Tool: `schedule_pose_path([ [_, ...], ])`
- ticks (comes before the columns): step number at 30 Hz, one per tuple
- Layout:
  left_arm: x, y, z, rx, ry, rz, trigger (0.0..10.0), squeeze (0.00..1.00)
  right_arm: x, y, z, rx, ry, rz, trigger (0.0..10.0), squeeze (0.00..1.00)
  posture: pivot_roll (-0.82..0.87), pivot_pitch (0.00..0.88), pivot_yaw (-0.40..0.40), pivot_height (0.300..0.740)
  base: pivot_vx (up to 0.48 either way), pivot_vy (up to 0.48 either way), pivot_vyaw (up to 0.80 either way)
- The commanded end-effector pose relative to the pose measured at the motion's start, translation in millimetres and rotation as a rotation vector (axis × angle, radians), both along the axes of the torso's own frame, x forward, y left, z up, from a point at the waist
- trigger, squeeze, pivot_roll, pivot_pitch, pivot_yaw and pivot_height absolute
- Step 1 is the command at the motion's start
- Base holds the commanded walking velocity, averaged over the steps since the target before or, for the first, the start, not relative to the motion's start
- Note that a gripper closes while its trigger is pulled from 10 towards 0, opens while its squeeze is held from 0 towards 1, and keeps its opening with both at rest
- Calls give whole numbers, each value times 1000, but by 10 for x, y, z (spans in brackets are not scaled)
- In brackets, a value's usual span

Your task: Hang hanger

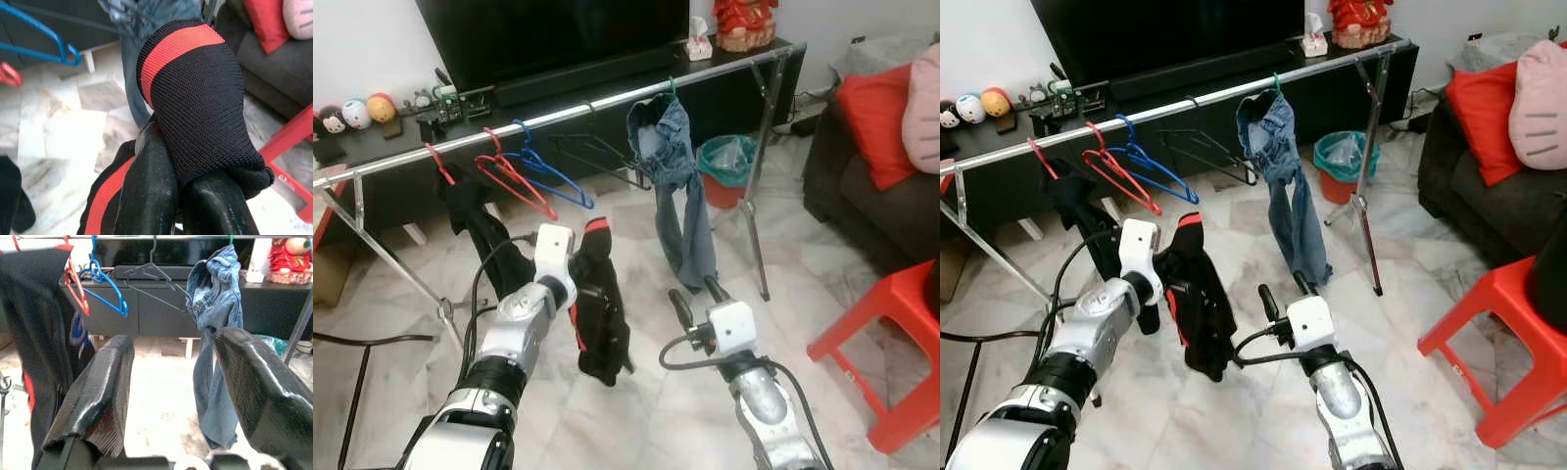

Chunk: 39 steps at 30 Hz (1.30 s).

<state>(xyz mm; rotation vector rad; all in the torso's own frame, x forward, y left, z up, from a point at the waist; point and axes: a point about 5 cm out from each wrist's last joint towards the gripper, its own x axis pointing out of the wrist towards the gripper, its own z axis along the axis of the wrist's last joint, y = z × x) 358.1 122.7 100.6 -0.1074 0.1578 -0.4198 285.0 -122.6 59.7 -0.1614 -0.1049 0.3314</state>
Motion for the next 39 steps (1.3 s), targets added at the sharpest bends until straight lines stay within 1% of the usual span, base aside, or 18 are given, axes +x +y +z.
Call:
schedule_pose_path([
  [1, 46, 33, 78, 18, -34, 13, 10000, 0, 14, 52, -45, 25, 42, 21, 10000, 0, 96, 29, 125, 740, 0, 0, 0],
  [2, 50, 24, 82, 13, -33, 11, 10000, 0, 18, 55, -65, 31, 57, 26, 10000, 0, 97, 28, 125, 740, 0, 0, 0],
  [3, 59, 9, 89, 7, -30, 11, 10000, 0, 17, 71, -132, 30, 102, 49, 10000, 0, 101, 28, 125, 740, 0, 0, 0],
  [5, 66, -11, 100, -4, -28, 6, 10000, 0, 5, 107, -192, 35, 146, 87, 10000, 0, 101, 28, 125, 740, 0, 0, 0],
  [7, 73, -33, 115, -10, -29, -3, 10000, 0, 1, 127, -216, 53, 169, 100, 10000, 0, 105, 29, 121, 740, 0, 0, 0],
  [10, 94, -59, 152, -12, -42, -13, 10000, 0, 30, 113, -196, 76, 166, 77, 10000, 0, 107, 32, 122, 740, 0, 0, 0],
  [14, 112, -72, 185, -1, -49, -18, 10000, 0, 48, 93, -185, 75, 161, 70, 10000, 0, 103, 31, 124, 740, 0, 0, 0],
  [17, 120, -123, 237, -3, -60, -50, 10000, 0, 36, 86, -225, 61, 181, 75, 10000, 0, 104, 30, 126, 740, 0, 0, 0],
  [20, 122, -145, 261, 3, -69, -62, 10000, 0, 30, 86, -240, 71, 189, 73, 10000, 0, 107, 29, 125, 740, 0, 0, 0],
  [23, 128, -144, 273, 6, -74, -55, 10000, 0, 37, 43, -249, 65, 187, 22, 10000, 0, 107, 28, 126, 740, 0, 0, 0],
  [25, 130, -134, 265, 7, -69, -49, 10000, 0, 53, 17, -233, 95, 182, -5, 10000, 0, 107, 28, 126, 740, 0, 0, 0],
  [26, 130, -117, 250, 20, -65, -39, 10000, 0, 73, -21, -210, 128, 176, -35, 10000, 0, 103, 24, 127, 740, 0, 0, 0],
  [30, 134, -100, 250, 37, -65, -29, 10000, 0, 96, -82, -187, 168, 169, -68, 10000, 0, 103, 23, 127, 740, 0, 0, 0],
  [31, 139, -89, 253, 53, -69, -26, 10000, 0, 102, -112, -184, 173, 167, -84, 10000, 0, 105, 21, 126, 740, 0, 0, 0],
  [33, 143, -75, 247, 57, -63, -15, 10000, 0, 108, -157, -183, 167, 163, -118, 10000, 0, 105, 21, 126, 740, 0, 0, 0],
  [39, 135, -58, 221, 80, -57, -13, 10000, 0, 117, -222, -183, 169, 159, -169, 10000, 0, 105, 21, 126, 740, 0, 0, 0],
])
